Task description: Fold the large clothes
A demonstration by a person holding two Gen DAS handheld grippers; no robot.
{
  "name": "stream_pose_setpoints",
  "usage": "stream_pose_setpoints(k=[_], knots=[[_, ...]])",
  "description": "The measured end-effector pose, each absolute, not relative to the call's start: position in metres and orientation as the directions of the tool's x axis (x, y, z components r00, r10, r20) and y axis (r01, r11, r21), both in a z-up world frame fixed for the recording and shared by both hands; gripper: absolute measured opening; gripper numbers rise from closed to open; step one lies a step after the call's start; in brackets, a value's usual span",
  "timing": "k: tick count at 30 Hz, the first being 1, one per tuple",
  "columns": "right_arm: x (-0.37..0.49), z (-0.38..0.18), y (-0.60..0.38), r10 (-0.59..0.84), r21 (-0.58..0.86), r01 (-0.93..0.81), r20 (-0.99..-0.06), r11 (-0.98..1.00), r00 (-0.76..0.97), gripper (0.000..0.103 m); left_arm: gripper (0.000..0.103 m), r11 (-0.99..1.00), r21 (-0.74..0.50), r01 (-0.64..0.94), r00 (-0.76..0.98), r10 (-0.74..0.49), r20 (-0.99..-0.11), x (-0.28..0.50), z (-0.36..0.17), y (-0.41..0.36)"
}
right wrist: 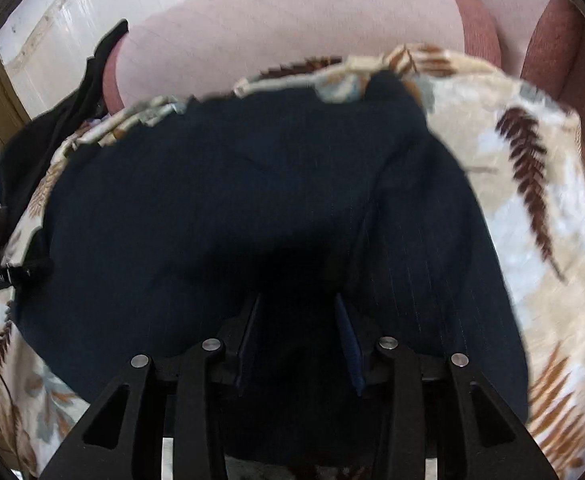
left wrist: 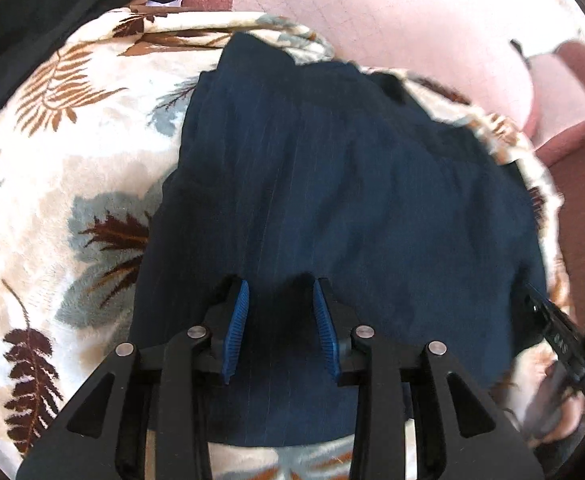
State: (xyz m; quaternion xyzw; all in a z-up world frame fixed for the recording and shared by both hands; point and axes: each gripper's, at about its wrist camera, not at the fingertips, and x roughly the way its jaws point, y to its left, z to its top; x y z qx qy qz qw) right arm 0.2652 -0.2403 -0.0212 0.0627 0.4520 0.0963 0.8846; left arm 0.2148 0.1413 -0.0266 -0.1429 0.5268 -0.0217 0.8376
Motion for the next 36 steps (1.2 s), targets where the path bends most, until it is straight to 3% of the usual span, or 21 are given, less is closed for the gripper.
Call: stream_pose_setpoints(k=[3, 5, 6, 8, 13, 15, 17, 22, 24, 26, 27, 28, 29, 31, 36], knots=[[0.272, -0.002, -0.277, 0.244, 0.31, -0.013, -0.721, 0.951, 0.648, 0.045, 0.033, 0.931, -0.343, -0.121, 0.497, -0.243, -0.833, 0.216, -0.009, 0.158], [0.281, -0.002, -0.3, 0.19, 0.323, 0.085, -0.726, 0.943, 0.661, 0.049, 0.046, 0.92, -0.364, -0.147, 0.538, -0.234, -0.81, 0.224, 0.002, 0.169], [0.288, -0.005, -0.309, 0.168, 0.326, 0.129, -0.741, 0.937, 0.65, 0.049, 0.047, 0.915, -0.37, -0.16, 0.548, -0.23, -0.804, 0.228, 0.003, 0.174], [0.302, -0.014, -0.322, 0.164, 0.344, 0.183, -0.769, 0.921, 0.617, 0.049, 0.047, 0.901, -0.391, -0.189, 0.545, -0.235, -0.805, 0.239, 0.0, 0.181], [0.323, -0.016, -0.321, 0.224, 0.43, 0.153, -0.703, 0.89, 0.675, 0.05, 0.047, 0.875, -0.399, -0.275, 0.51, -0.219, -0.832, 0.266, -0.026, 0.193], [0.334, -0.019, -0.317, 0.185, 0.398, 0.184, -0.726, 0.899, 0.663, 0.052, 0.047, 0.863, -0.407, -0.299, 0.5, -0.221, -0.837, 0.271, -0.035, 0.199], [0.349, -0.028, -0.32, 0.155, 0.372, 0.217, -0.75, 0.902, 0.643, 0.055, 0.047, 0.854, -0.432, -0.291, 0.541, -0.225, -0.81, 0.276, -0.036, 0.206], [0.377, -0.045, -0.326, 0.24, 0.441, 0.209, -0.762, 0.873, 0.602, 0.057, 0.049, 0.816, -0.49, -0.306, 0.585, -0.245, -0.773, 0.289, -0.03, 0.233], [0.381, -0.045, -0.323, 0.258, 0.441, 0.175, -0.754, 0.88, 0.605, 0.054, 0.06, 0.811, -0.506, -0.293, 0.556, -0.286, -0.78, 0.302, -0.036, 0.235], [0.382, -0.042, -0.317, 0.258, 0.426, 0.149, -0.753, 0.893, 0.606, 0.04, 0.061, 0.822, -0.499, -0.273, 0.504, -0.32, -0.802, 0.311, -0.044, 0.228], [0.381, -0.04, -0.315, 0.249, 0.416, 0.145, -0.75, 0.898, 0.613, 0.03, 0.059, 0.833, -0.491, -0.254, 0.488, -0.328, -0.809, 0.314, -0.046, 0.22], [0.38, -0.037, -0.314, 0.243, 0.412, 0.143, -0.746, 0.9, 0.62, 0.02, 0.044, 0.852, -0.478, -0.214, 0.497, -0.327, -0.804, 0.313, -0.043, 0.212], [0.378, -0.032, -0.313, 0.236, 0.409, 0.139, -0.738, 0.902, 0.632, 0.016, 0.004, 0.874, -0.452, -0.179, 0.52, -0.306, -0.798, 0.311, -0.036, 0.205], [0.375, -0.018, -0.313, 0.24, 0.416, 0.116, -0.706, 0.902, 0.666, 0.009, 0.001, 0.886, -0.436, -0.156, 0.556, -0.286, -0.78, 0.307, -0.024, 0.201], [0.368, 0.026, -0.314, 0.298, 0.513, 0.033, -0.548, 0.858, 0.781, 0.007, 0.001, 0.882, -0.451, -0.139, 0.633, -0.271, -0.725, 0.302, -0.001, 0.207]])
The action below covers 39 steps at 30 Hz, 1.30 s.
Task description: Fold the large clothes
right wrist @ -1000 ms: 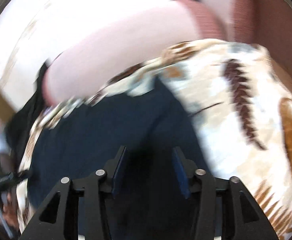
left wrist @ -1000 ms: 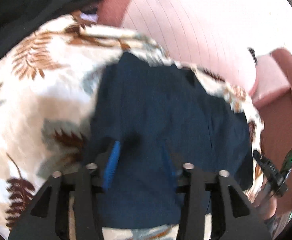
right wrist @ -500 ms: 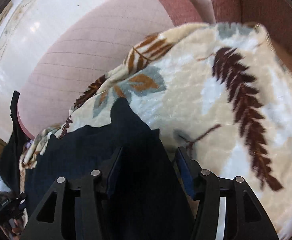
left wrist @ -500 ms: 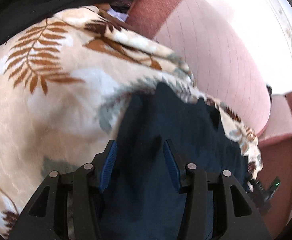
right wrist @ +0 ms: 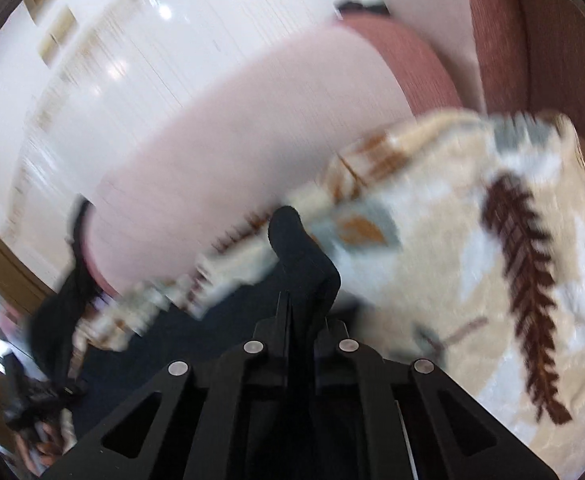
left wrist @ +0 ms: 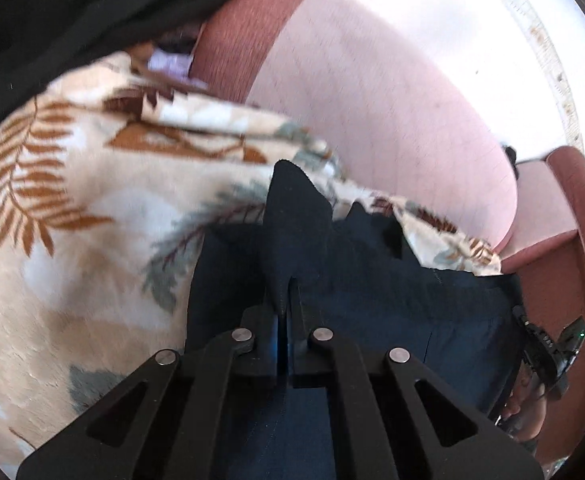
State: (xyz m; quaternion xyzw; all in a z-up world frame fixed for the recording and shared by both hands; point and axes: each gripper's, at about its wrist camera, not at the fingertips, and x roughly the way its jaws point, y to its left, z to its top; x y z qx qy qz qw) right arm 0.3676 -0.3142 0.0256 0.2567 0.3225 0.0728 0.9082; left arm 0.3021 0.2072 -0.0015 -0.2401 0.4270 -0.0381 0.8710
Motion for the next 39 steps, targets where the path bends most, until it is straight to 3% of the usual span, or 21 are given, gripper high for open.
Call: stream_pose_setpoints(k=[4, 6, 8, 10, 15, 17, 18, 20, 21, 22, 23, 26, 27, 28, 29, 30, 31, 32, 35, 39], knots=[[0.388, 0.024, -0.304, 0.297, 0.524, 0.039, -0.541, 0.851, 0.787, 0.007, 0.001, 0.903, -0.387, -0.185, 0.639, -0.189, -0.746, 0.311, -0.009, 0.207], [0.4, 0.005, -0.304, 0.281, 0.511, 0.086, -0.597, 0.855, 0.751, 0.007, 0.001, 0.898, -0.368, -0.242, 0.598, -0.16, -0.785, 0.322, -0.032, 0.211], [0.416, -0.034, -0.301, 0.264, 0.472, 0.167, -0.713, 0.866, 0.65, 0.012, 0.006, 0.896, -0.339, -0.287, 0.539, -0.141, -0.83, 0.328, -0.054, 0.215], [0.42, -0.056, -0.3, 0.265, 0.44, 0.197, -0.782, 0.876, 0.564, 0.016, 0.008, 0.895, -0.34, -0.289, 0.546, -0.137, -0.826, 0.325, -0.058, 0.216], [0.363, -0.011, -0.313, 0.282, 0.489, 0.095, -0.639, 0.867, 0.715, 0.023, 0.016, 0.904, -0.364, -0.223, 0.597, -0.169, -0.784, 0.282, -0.02, 0.214], [0.33, -0.002, -0.311, 0.351, 0.523, 0.001, -0.575, 0.853, 0.739, 0.03, 0.034, 0.896, -0.411, -0.168, 0.651, -0.213, -0.729, 0.253, -0.008, 0.205], [0.32, -0.004, -0.307, 0.378, 0.523, -0.027, -0.579, 0.852, 0.723, 0.032, 0.038, 0.896, -0.416, -0.154, 0.664, -0.218, -0.715, 0.243, -0.007, 0.199], [0.311, -0.023, -0.296, 0.369, 0.458, -0.038, -0.663, 0.888, 0.651, 0.029, 0.044, 0.91, -0.392, -0.137, 0.653, -0.214, -0.726, 0.234, -0.015, 0.182], [0.312, -0.04, -0.288, 0.317, 0.37, -0.027, -0.754, 0.929, 0.575, 0.025, 0.044, 0.927, -0.35, -0.136, 0.616, -0.198, -0.763, 0.235, -0.027, 0.17], [0.307, -0.044, -0.286, 0.279, 0.319, -0.029, -0.778, 0.947, 0.563, 0.015, 0.044, 0.944, -0.294, -0.149, 0.568, -0.162, -0.807, 0.238, -0.04, 0.16], [0.301, -0.038, -0.29, 0.272, 0.316, -0.028, -0.764, 0.948, 0.585, 0.015, 0.044, 0.951, -0.268, -0.154, 0.549, -0.143, -0.824, 0.239, -0.046, 0.155], [0.268, -0.015, -0.326, 0.304, 0.46, 0.067, -0.683, 0.886, 0.664, 0.032, 0.044, 0.963, -0.229, -0.144, 0.563, -0.111, -0.819, 0.228, -0.043, 0.15], [0.258, -0.011, -0.337, 0.249, 0.443, 0.12, -0.685, 0.888, 0.685, 0.052, 0.044, 0.958, -0.246, -0.149, 0.558, -0.123, -0.82, 0.226, -0.041, 0.151], [0.25, -0.011, -0.346, 0.164, 0.389, 0.186, -0.709, 0.902, 0.686, 0.063, 0.045, 0.954, -0.256, -0.156, 0.555, -0.13, -0.822, 0.226, -0.041, 0.152], [0.246, -0.018, -0.35, 0.108, 0.329, 0.223, -0.747, 0.918, 0.656, 0.063, 0.045, 0.949, -0.267, -0.167, 0.55, -0.135, -0.824, 0.224, -0.041, 0.152], [0.247, -0.025, -0.35, 0.122, 0.319, 0.214, -0.772, 0.923, 0.623, 0.059, 0.045, 0.946, -0.27, -0.179, 0.544, -0.133, -0.828, 0.225, -0.042, 0.153], [0.247, -0.035, -0.348, 0.202, 0.356, 0.165, -0.79, 0.92, 0.579, 0.027, 0.045, 0.946, -0.267, -0.183, 0.542, -0.129, -0.83, 0.224, -0.043, 0.152], [0.245, -0.038, -0.348, 0.27, 0.403, 0.121, -0.777, 0.907, 0.569, 0.003, 0.045, 0.946, -0.263, -0.19, 0.539, -0.123, -0.833, 0.223, -0.043, 0.151], [0.225, -0.034, -0.36, 0.235, 0.432, 0.149, -0.712, 0.89, 0.662, 0.003, 0.045, 0.95, -0.248, -0.191, 0.53, -0.113, -0.84, 0.213, -0.047, 0.146], [0.231, -0.06, -0.369, 0.221, 0.412, 0.216, -0.781, 0.885, 0.584, 0.002, 0.046, 0.952, -0.24, -0.192, 0.509, -0.113, -0.853, 0.211, -0.048, 0.145]])
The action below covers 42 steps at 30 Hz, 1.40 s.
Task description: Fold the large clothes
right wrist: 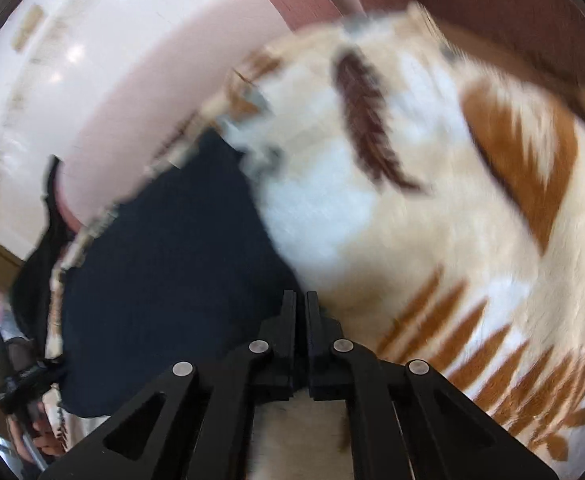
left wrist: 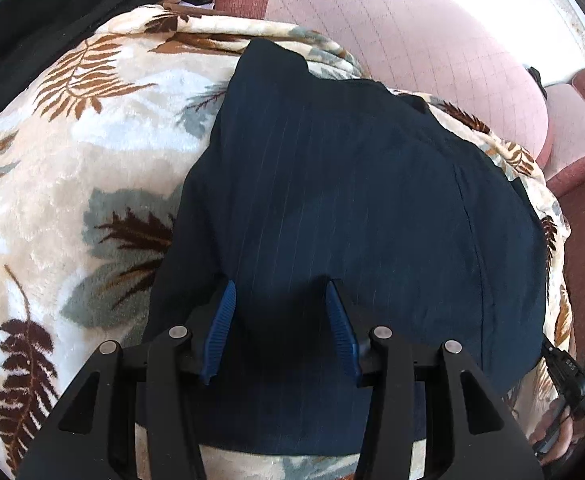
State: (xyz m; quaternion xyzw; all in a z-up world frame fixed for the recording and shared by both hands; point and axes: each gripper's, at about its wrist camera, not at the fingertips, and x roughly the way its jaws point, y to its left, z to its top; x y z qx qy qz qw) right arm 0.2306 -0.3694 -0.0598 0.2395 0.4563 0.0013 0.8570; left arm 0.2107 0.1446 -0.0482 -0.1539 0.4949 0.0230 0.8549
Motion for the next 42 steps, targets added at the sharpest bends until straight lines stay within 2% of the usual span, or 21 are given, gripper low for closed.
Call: stream_pose_setpoints(k=[3, 5, 8, 11, 13, 15, 17, 18, 22, 24, 25, 27, 29, 30, 32, 34, 36, 40, 42], knots=[[0.222, -0.026, -0.357, 0.128, 0.356, 0.233, -0.75, 0.905, 0.649, 0.01, 0.052, 0.941, -0.279, -0.191, 0.51, -0.148, -0.847, 0.205, -0.043, 0.144], [0.215, -0.002, -0.346, 0.18, 0.423, 0.159, -0.656, 0.892, 0.732, 0.012, 0.056, 0.94, -0.283, -0.188, 0.512, -0.152, -0.846, 0.204, -0.042, 0.141], [0.22, 0.018, -0.316, 0.28, 0.452, 0.034, -0.608, 0.891, 0.743, 0.023, 0.056, 0.95, -0.249, -0.191, 0.501, -0.124, -0.856, 0.206, -0.047, 0.133], [0.233, 0.012, -0.288, 0.302, 0.417, -0.014, -0.634, 0.909, 0.712, 0.026, 0.06, 0.954, -0.234, -0.186, 0.504, -0.112, -0.856, 0.206, -0.05, 0.128], [0.249, -0.016, -0.27, 0.313, 0.391, -0.012, -0.717, 0.92, 0.622, 0.029, 0.061, 0.956, -0.231, -0.183, 0.505, -0.11, -0.856, 0.206, -0.05, 0.127], [0.259, -0.044, -0.259, 0.28, 0.336, 0.018, -0.813, 0.942, 0.511, 0.024, 0.061, 0.957, -0.229, -0.178, 0.502, -0.112, -0.857, 0.207, -0.05, 0.127], [0.257, -0.04, -0.256, 0.259, 0.317, 0.018, -0.806, 0.948, 0.533, 0.024, 0.062, 0.958, -0.23, -0.173, 0.5, -0.116, -0.858, 0.208, -0.05, 0.126], [0.256, -0.032, -0.256, 0.26, 0.326, 0.024, -0.794, 0.945, 0.55, 0.028, 0.062, 0.958, -0.232, -0.168, 0.501, -0.12, -0.857, 0.208, -0.051, 0.127], [0.253, 0.001, -0.252, 0.316, 0.397, -0.021, -0.698, 0.918, 0.642, 0.029, 0.065, 0.96, -0.228, -0.162, 0.501, -0.119, -0.857, 0.209, -0.052, 0.125], [0.261, 0.001, -0.243, 0.342, 0.397, -0.062, -0.689, 0.916, 0.639, 0.031, 0.066, 0.96, -0.228, -0.162, 0.5, -0.12, -0.858, 0.209, -0.051, 0.124], [0.263, -0.002, -0.238, 0.346, 0.389, -0.074, -0.699, 0.918, 0.626, 0.035, 0.066, 0.959, -0.233, -0.161, 0.496, -0.125, -0.859, 0.209, -0.051, 0.125], [0.271, -0.027, -0.221, 0.351, 0.362, -0.081, -0.786, 0.929, 0.509, 0.041, 0.066, 0.946, -0.284, -0.156, 0.495, -0.173, -0.852, 0.209, -0.047, 0.131], [0.275, -0.043, -0.213, 0.322, 0.318, -0.084, -0.84, 0.944, 0.437, 0.039, 0.066, 0.91, -0.383, -0.16, 0.508, -0.256, -0.822, 0.208, -0.038, 0.147], [0.275, -0.04, -0.213, 0.321, 0.314, -0.092, -0.835, 0.945, 0.447, 0.039, 0.066, 0.88, -0.444, -0.168, 0.529, -0.3, -0.794, 0.209, -0.029, 0.163], [0.275, -0.028, -0.218, 0.359, 0.357, -0.095, -0.813, 0.929, 0.458, 0.041, 0.066, 0.853, -0.485, -0.194, 0.568, -0.306, -0.764, 0.21, -0.018, 0.187], [0.273, -0.015, -0.23, 0.428, 0.451, -0.088, -0.744, 0.888, 0.512, 0.041, 0.066, 0.823, -0.511, -0.249, 0.597, -0.285, -0.75, 0.215, -0.011, 0.217], [0.276, -0.015, -0.237, 0.465, 0.5, -0.086, -0.709, 0.862, 0.53, 0.041, 0.067, 0.763, -0.573, -0.299, 0.591, -0.323, -0.739, 0.223, -0.02, 0.246], [0.288, -0.052, -0.228, 0.439, 0.471, -0.047, -0.776, 0.881, 0.453, 0.039, 0.068, 0.651, -0.654, -0.385, 0.52, -0.432, -0.736, 0.227, -0.065, 0.264], [0.29, -0.053, -0.227, 0.442, 0.481, -0.054, -0.749, 0.875, 0.494, 0.04, 0.068, 0.627, -0.69, -0.362, 0.475, -0.513, -0.715, 0.227, -0.083, 0.252]])
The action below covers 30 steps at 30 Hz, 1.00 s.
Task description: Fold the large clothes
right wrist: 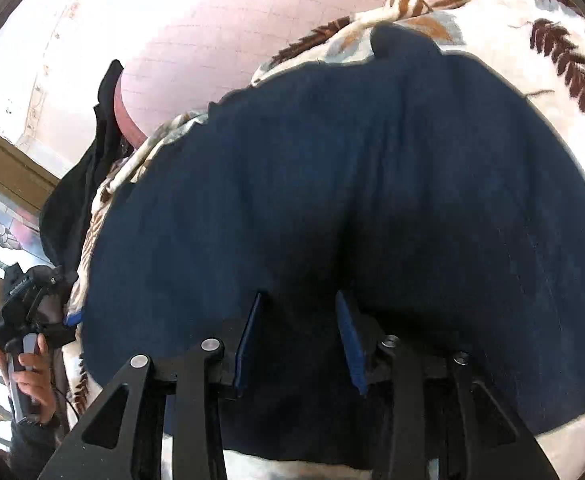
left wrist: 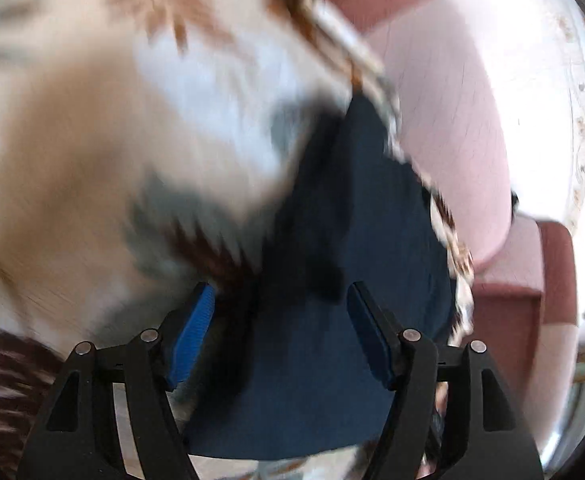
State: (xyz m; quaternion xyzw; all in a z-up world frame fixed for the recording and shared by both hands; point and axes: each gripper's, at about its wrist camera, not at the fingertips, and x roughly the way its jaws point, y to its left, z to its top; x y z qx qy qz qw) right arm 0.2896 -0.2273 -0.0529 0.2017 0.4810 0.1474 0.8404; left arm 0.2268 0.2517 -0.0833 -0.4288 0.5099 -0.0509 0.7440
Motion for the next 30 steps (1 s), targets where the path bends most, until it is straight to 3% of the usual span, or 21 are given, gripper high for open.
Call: stream_pose_setpoints(k=[2, 5, 6, 8, 10, 20, 30], knots=[[0.291, -0.053, -0.226, 0.438, 0.479, -0.048, -0.751, 0.876, 0.494, 0.04, 0.087, 0.674, -0.683, -0.281, 0.497, -0.507, -0.704, 0.222, -0.079, 0.231], [0.293, -0.053, -0.227, 0.443, 0.481, -0.053, -0.751, 0.875, 0.49, 0.04, 0.085, 0.679, -0.707, -0.199, 0.474, -0.565, -0.676, 0.223, -0.072, 0.205], [0.293, -0.053, -0.228, 0.446, 0.485, -0.053, -0.75, 0.873, 0.489, 0.04, 0.077, 0.692, -0.701, -0.175, 0.483, -0.56, -0.673, 0.222, -0.067, 0.195], [0.294, -0.052, -0.229, 0.448, 0.489, -0.049, -0.748, 0.871, 0.489, 0.04, 0.033, 0.715, -0.683, -0.147, 0.485, -0.55, -0.68, 0.225, -0.058, 0.185], [0.286, -0.051, -0.232, 0.445, 0.487, -0.047, -0.75, 0.872, 0.489, 0.04, 0.014, 0.728, -0.671, -0.139, 0.499, -0.534, -0.683, 0.225, -0.045, 0.179], [0.279, -0.031, -0.238, 0.41, 0.444, -0.059, -0.757, 0.894, 0.508, 0.042, 0.009, 0.767, -0.641, 0.022, 0.576, -0.533, -0.619, 0.212, 0.026, 0.133], [0.246, -0.013, -0.295, 0.345, 0.435, -0.002, -0.71, 0.9, 0.614, 0.042, 0.009, 0.781, -0.613, 0.12, 0.553, -0.565, -0.612, 0.221, 0.054, 0.057]])
